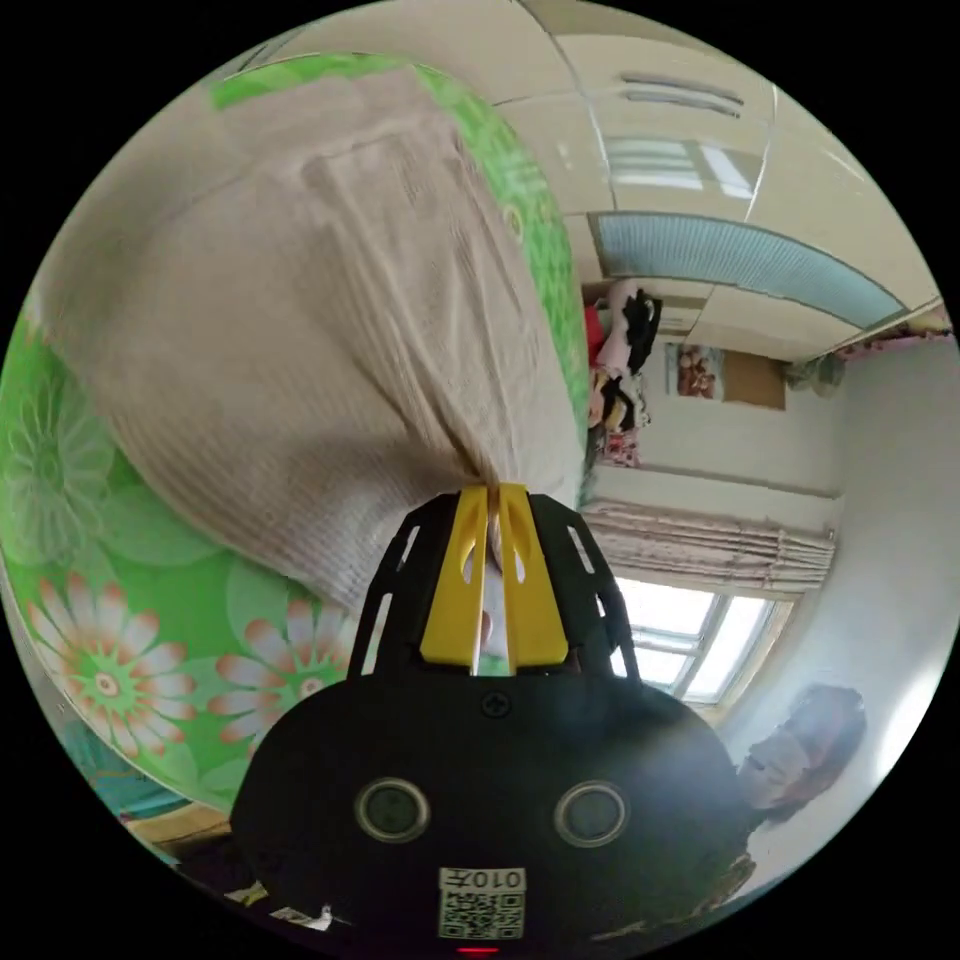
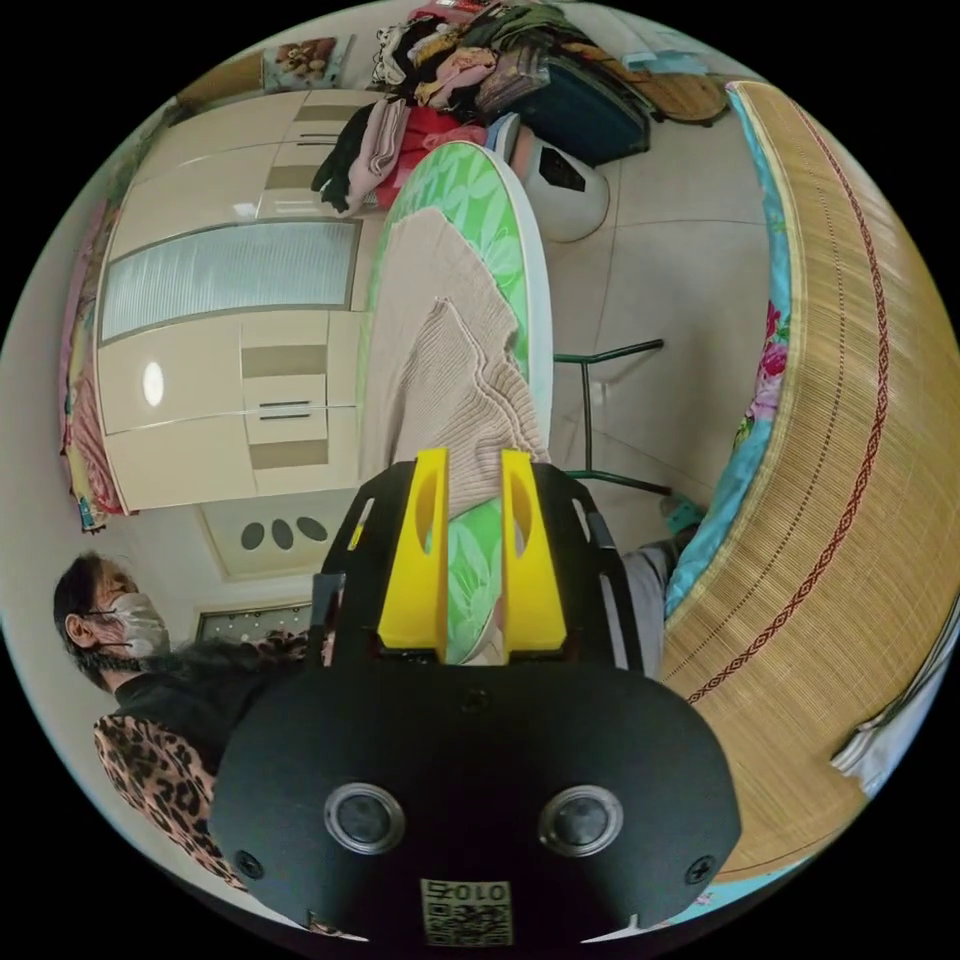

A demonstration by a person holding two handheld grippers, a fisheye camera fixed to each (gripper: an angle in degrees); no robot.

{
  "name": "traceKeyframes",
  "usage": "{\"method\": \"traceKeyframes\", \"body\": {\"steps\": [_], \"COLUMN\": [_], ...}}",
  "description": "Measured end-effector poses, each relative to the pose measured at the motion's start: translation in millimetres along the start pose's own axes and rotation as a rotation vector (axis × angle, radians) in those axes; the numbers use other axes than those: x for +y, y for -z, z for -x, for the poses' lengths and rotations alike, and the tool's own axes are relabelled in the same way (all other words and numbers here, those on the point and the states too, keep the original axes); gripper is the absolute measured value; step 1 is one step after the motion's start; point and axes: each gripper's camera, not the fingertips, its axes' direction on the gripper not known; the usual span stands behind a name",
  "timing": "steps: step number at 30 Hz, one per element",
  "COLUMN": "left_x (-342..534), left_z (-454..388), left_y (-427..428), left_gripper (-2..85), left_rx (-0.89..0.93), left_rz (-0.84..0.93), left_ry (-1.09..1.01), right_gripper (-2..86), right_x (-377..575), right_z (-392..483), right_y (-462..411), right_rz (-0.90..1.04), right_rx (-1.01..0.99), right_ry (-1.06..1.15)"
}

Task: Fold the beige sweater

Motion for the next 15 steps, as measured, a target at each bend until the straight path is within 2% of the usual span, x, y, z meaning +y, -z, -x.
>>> {"method": "traceKeyframes", "body": {"steps": [3,4,5,6,9,11,15], "left_x": [-12,-11,-9,-6,2,6,17], "left_z": [-47,-61,-75,-81,-93,-76,-22], "left_y": [-2,3,17,24,53,70,77], "left_gripper": [0.1,0.0,0.0,-0.1,-0.1,0.1,0.8], "left_rx": [-0.321,-0.496,-0.586,-0.583,-0.351,-0.354,-0.414], "left_rz": [0.13,0.106,0.018,-0.021,-0.148,-0.253,-0.324], "left_ry": [-0.17,-0.198,-0.229,-0.265,-0.372,-0.257,-0.069], "right_gripper": [7.2,7.2,7.2,7.3,8.1,9.1,13.0], "right_x": [-12,-16,-17,-20,-24,-23,-20], "right_z": [14,19,21,26,37,46,68], "right_y": [0,0,0,0,4,10,32], "right_rz": [0.013,0.016,0.013,0.0,-0.042,-0.085,-0.171], "right_rx": [0.037,0.045,0.049,0.053,0.043,0.071,0.18], "right_ry": [0.013,0.019,0.021,0.024,0.019,0.015,-0.015]}}
